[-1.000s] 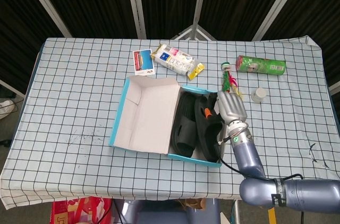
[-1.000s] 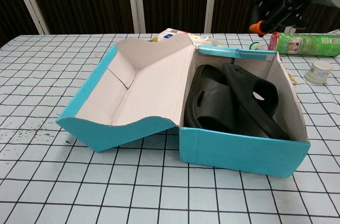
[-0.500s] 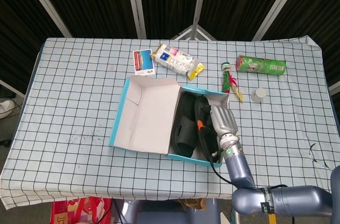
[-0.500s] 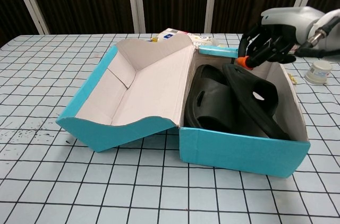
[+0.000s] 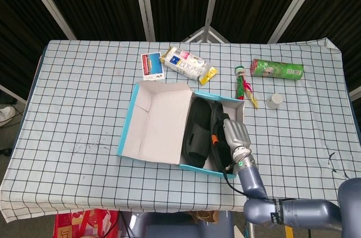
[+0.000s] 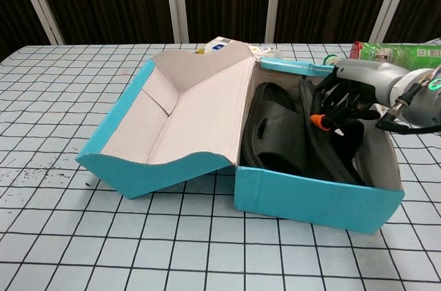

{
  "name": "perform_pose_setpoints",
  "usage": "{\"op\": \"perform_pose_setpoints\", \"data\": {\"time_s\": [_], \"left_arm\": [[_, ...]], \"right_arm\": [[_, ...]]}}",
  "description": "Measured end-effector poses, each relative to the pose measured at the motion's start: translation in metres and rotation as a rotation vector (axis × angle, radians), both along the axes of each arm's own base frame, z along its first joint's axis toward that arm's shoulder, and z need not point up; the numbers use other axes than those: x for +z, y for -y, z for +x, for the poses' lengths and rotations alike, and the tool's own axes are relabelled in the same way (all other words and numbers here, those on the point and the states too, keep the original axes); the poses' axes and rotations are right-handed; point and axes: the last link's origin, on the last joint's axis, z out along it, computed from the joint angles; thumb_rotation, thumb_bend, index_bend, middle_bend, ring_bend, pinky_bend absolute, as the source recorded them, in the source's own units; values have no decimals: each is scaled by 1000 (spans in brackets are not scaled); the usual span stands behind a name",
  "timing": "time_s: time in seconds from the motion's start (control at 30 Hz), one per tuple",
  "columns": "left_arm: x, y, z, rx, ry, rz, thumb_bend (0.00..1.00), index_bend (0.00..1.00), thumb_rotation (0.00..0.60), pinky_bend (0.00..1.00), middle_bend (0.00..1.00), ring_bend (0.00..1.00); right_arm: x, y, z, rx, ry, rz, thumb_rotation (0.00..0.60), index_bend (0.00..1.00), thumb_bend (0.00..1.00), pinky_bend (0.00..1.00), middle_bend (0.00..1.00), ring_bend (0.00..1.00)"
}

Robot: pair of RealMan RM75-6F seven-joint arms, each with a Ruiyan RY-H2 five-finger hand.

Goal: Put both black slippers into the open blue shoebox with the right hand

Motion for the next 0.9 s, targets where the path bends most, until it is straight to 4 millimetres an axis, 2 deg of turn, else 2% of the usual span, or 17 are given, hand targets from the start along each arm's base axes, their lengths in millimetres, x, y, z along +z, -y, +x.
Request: {"op": "perform_pose_setpoints", "data": {"time_s": [0.23, 0.43, 0.53, 0.6, 0.73, 0.8, 0.9], "left_arm": [[0, 0, 0, -1, 1, 0, 373, 121, 600, 131, 63, 32], [-1, 0, 1, -8, 3, -8, 373, 121, 600, 131, 63, 32], [-2, 0, 2, -12, 6, -13, 373, 121, 600, 131, 63, 32], [-2, 0, 2, -18, 10, -15, 373, 121, 600, 131, 63, 32], [0, 2, 4, -36, 21, -11, 373, 120, 600, 131, 64, 32], [1, 5, 6, -45, 28, -5, 373, 120, 600, 131, 64, 32], [3, 8, 8, -60, 33, 7, 373, 120, 600, 131, 64, 32]], "right_arm": [[11, 1, 7, 27, 20, -34, 600, 730, 510, 922, 634, 882], [36, -4, 27, 62, 81, -54, 600, 731, 510, 922, 634, 882], [55, -8, 35, 71, 127, -61, 600, 710, 509, 918, 620, 877], [70, -11, 36, 71, 155, -69, 600, 633, 510, 899, 556, 809], [101, -24, 30, 69, 172, -82, 600, 513, 510, 836, 367, 549], [119, -32, 22, 81, 136, -97, 600, 458, 510, 700, 278, 439], [137, -46, 7, 115, 57, -123, 600, 388, 496, 479, 176, 331]]}}
